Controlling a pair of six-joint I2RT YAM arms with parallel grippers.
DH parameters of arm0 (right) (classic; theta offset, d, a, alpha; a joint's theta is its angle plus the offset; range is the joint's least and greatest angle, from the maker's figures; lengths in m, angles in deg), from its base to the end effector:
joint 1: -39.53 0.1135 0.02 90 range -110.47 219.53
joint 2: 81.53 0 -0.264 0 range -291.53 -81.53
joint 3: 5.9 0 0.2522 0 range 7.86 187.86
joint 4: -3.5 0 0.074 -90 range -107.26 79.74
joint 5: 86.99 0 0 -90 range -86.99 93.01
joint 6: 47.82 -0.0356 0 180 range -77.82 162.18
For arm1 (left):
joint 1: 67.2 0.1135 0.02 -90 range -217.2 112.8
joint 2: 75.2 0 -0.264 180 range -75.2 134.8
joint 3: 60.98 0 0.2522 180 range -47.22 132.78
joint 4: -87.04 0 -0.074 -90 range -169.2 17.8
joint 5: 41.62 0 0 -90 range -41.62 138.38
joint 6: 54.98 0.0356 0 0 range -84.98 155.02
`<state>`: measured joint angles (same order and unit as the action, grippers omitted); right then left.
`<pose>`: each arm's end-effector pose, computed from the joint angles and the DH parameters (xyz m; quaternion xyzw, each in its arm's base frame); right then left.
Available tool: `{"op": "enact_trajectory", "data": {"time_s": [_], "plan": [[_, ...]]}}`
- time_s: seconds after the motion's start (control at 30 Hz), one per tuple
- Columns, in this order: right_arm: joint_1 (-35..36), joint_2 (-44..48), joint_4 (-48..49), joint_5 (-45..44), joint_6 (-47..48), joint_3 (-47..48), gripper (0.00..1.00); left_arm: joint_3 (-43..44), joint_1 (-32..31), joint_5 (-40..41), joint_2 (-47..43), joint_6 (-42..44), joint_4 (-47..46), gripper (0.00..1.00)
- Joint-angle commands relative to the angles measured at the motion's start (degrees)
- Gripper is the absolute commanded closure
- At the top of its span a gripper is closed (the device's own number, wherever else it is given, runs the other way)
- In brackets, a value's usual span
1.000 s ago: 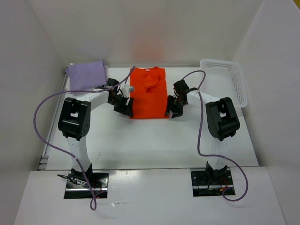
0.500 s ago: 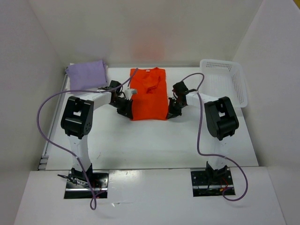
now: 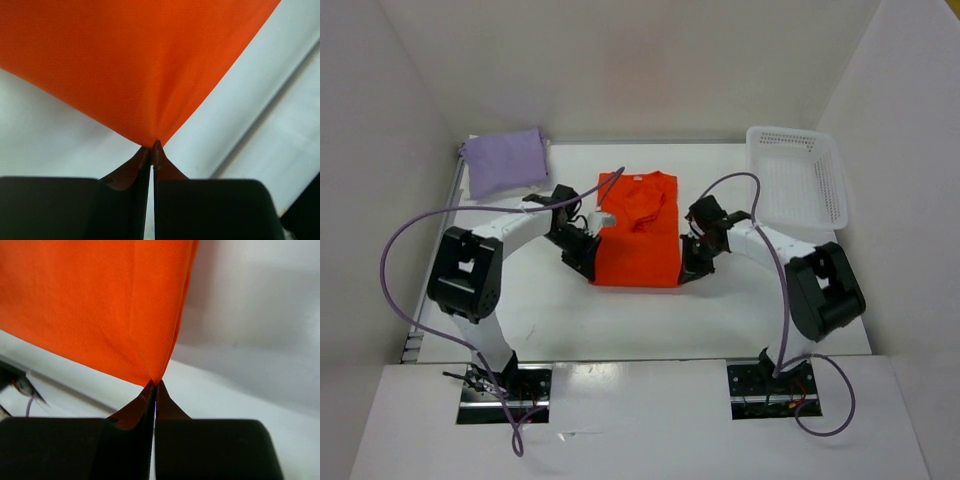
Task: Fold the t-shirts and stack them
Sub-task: Grab one side of the 2/3 rectangular tshirt with both arms, then fold the long partially folded tshirt into a neat square
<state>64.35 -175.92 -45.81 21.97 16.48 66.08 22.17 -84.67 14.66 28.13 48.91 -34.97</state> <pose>0.2739 0.1394 0.1783 -0.0187 0.9740 0.2139 0.0723 0.3173 -0.1206 0.1820 0.2860 0.9084 -0.2914 0.0896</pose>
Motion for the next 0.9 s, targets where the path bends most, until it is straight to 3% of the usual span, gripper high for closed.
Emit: {"op": "enact_trajectory", "data": {"time_s": [0.0, 0.2, 0.43, 0.6, 0.87], "plan": [[3.73, 7.01, -3.74, -0.15, -2.77, -3.89, 1.0, -2.15, 0.07, -0.39, -7.6, 3.08, 6.05, 0.92], [14.99, 13.0, -6.81, -4.01, -10.95, -4.43, 1.0, -3.47, -4.15, 0.14, -18.06, 3.07, 6.04, 0.92], [16.14, 21.96, -12.08, -2.44, -15.44, -1.53, 1.0, -2.86, -4.76, -1.7, -22.55, 4.3, 7.54, 0.92], [16.14, 23.38, -13.84, -1.73, -16.14, 4.08, 1.0, 3.64, -4.76, -5.21, -19.4, 6.67, 14.56, 0.92], [6.13, 14.24, -13.84, -0.24, -6.57, 9.62, 1.0, 12.26, 0.95, -10.58, -7.89, 9.14, 16.86, 0.92]]}}
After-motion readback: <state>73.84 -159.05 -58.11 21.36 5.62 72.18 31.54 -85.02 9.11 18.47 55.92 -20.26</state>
